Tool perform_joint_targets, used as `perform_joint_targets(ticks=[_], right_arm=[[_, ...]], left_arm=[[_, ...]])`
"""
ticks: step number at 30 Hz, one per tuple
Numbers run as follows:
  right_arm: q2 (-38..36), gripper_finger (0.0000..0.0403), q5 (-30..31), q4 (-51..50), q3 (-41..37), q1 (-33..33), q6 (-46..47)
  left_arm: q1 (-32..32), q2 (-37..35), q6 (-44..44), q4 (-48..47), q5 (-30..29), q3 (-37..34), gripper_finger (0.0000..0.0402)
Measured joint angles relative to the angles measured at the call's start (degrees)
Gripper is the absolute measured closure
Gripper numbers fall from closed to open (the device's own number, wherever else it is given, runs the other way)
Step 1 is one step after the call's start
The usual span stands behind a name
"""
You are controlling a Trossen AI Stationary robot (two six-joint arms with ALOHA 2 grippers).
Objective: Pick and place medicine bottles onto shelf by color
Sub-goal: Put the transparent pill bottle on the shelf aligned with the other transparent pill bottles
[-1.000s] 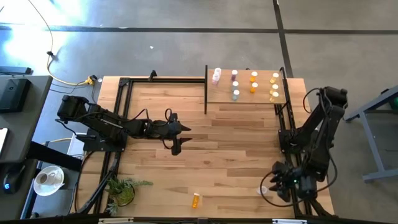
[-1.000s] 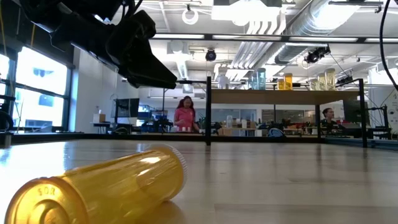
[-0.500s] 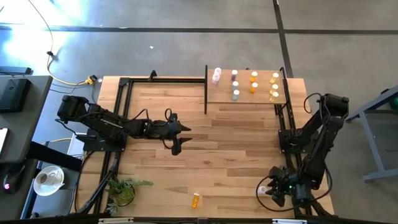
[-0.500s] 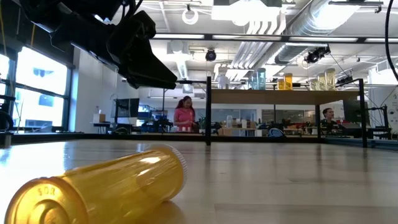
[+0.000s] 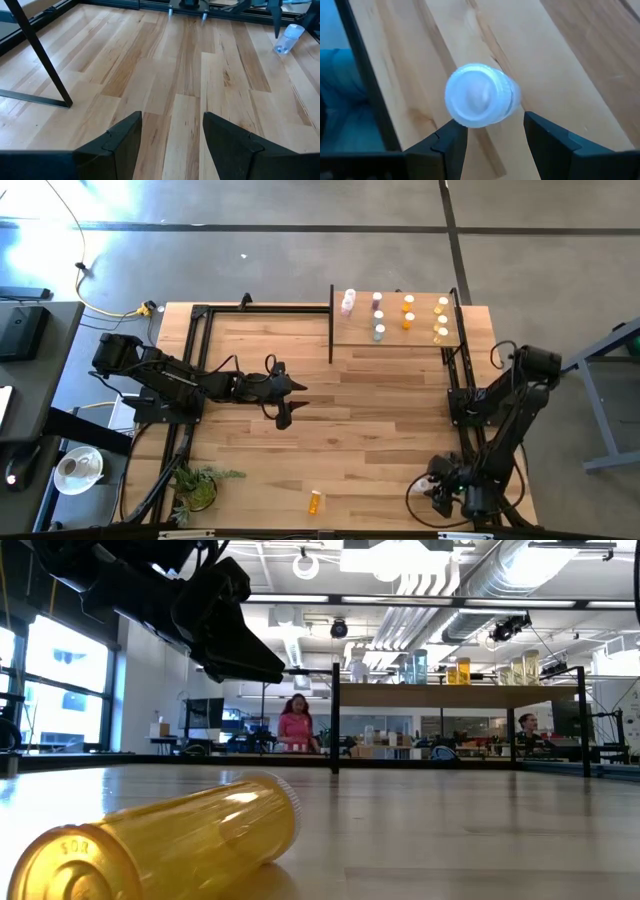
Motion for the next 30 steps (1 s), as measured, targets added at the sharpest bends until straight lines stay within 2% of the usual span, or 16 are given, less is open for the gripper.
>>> perform_joint_targets(ticks=[6, 26, 30], right_arm=[[2.7, 0.0217, 1.1, 0.0, 0.0, 0.0, -0.3], [10.6, 0.0217, 18.9, 1.0, 0.0, 0.0, -3.4], [11.6, 0.0221, 19.7, 1.1, 0.0, -0.1, -3.2]], left_arm=[[0.0, 0.0, 0.0, 0.0, 0.0, 0.0, 0.02], [0.0, 0.0, 0.2, 0.0, 0.0, 0.0, 0.02], [0.0, 0.0, 0.2, 0.0, 0.0, 0.0, 0.02]])
